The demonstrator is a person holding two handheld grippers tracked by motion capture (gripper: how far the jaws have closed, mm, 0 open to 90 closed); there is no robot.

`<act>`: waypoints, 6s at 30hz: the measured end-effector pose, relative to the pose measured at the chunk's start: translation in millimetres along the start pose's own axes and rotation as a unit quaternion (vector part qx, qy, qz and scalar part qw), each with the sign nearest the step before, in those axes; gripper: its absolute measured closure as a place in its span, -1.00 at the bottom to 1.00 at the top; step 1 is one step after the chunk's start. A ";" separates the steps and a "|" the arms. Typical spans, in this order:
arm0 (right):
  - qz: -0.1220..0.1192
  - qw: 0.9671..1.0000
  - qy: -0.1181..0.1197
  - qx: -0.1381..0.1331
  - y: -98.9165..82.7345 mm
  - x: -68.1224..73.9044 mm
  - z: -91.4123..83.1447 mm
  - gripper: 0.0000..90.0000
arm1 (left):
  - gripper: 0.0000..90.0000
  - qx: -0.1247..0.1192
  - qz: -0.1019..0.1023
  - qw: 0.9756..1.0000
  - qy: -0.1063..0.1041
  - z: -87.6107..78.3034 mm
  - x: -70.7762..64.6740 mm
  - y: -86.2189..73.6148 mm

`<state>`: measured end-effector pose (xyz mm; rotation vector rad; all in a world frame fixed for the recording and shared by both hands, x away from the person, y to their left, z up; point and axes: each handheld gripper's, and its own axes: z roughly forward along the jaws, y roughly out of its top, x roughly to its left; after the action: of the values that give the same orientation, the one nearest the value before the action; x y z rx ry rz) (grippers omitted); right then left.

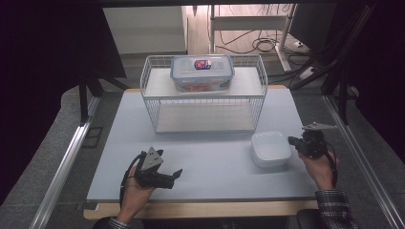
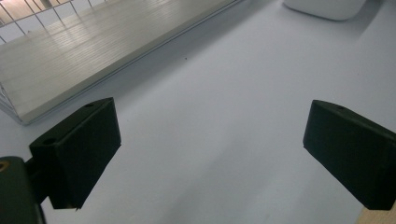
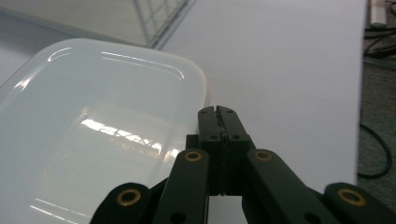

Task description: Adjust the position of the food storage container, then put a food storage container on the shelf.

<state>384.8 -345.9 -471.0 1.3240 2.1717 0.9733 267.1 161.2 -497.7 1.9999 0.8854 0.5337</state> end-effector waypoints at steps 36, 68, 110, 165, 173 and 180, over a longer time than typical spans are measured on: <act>-0.086 0.986 0.141 0.032 7.7 119.7 30.2 0.99 | -0.92 0.012 -0.001 1.000 -0.008 4.3 -1.2 -0.9; -0.138 0.982 0.129 -0.015 7.0 144.0 21.9 -0.05 | -0.90 0.031 0.006 0.999 -0.008 9.2 -3.1 -3.5; -0.120 0.975 0.186 -0.004 18.7 162.7 16.3 -0.58 | -0.70 0.012 -0.049 0.996 -0.070 29.7 -3.1 32.1; -0.012 0.978 0.205 -0.023 18.7 158.2 13.3 0.74 | 0.78 0.007 -0.149 0.979 -0.141 38.9 -2.7 37.1; -0.029 0.975 0.213 -0.057 26.3 161.5 8.7 0.74 | 0.78 -0.015 -0.134 0.984 -0.115 26.7 -1.2 46.9; -0.042 0.972 0.214 -0.083 37.7 165.9 1.1 0.75 | 0.77 -0.031 -0.123 0.986 -0.105 15.9 3.1 55.8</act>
<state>331.4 -186.9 -442.2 1.0035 2.3623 1.4800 301.0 133.9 -459.1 1.8190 0.9536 0.2040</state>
